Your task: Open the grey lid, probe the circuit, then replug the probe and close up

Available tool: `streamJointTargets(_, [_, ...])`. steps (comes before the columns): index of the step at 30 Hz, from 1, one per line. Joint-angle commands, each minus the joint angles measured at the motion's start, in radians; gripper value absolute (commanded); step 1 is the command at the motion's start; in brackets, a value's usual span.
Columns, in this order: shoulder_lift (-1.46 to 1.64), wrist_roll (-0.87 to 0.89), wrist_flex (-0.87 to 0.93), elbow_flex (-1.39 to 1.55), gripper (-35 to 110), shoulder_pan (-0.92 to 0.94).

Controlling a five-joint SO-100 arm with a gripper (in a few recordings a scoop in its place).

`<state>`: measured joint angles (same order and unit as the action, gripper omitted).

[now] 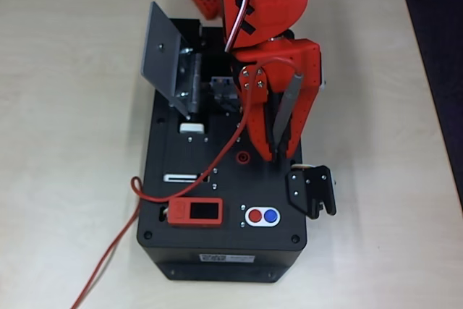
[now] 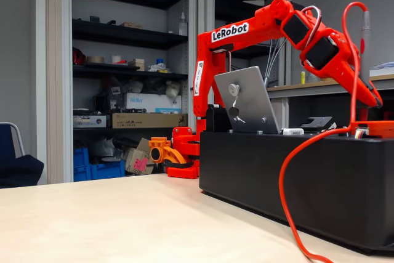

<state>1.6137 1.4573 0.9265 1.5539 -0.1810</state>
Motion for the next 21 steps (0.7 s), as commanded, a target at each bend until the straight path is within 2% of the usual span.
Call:
streamJointTargets(1, [0.063,0.026,-0.046,0.081,0,-0.021])
streamJointTargets(9, [0.098,0.023,-0.173,0.227,1,-0.028])
streamJointTargets(17, [0.112,0.009,-0.181,0.249,1,-0.020])
streamJointTargets(21, [0.117,0.002,-0.181,0.242,7,-0.028])
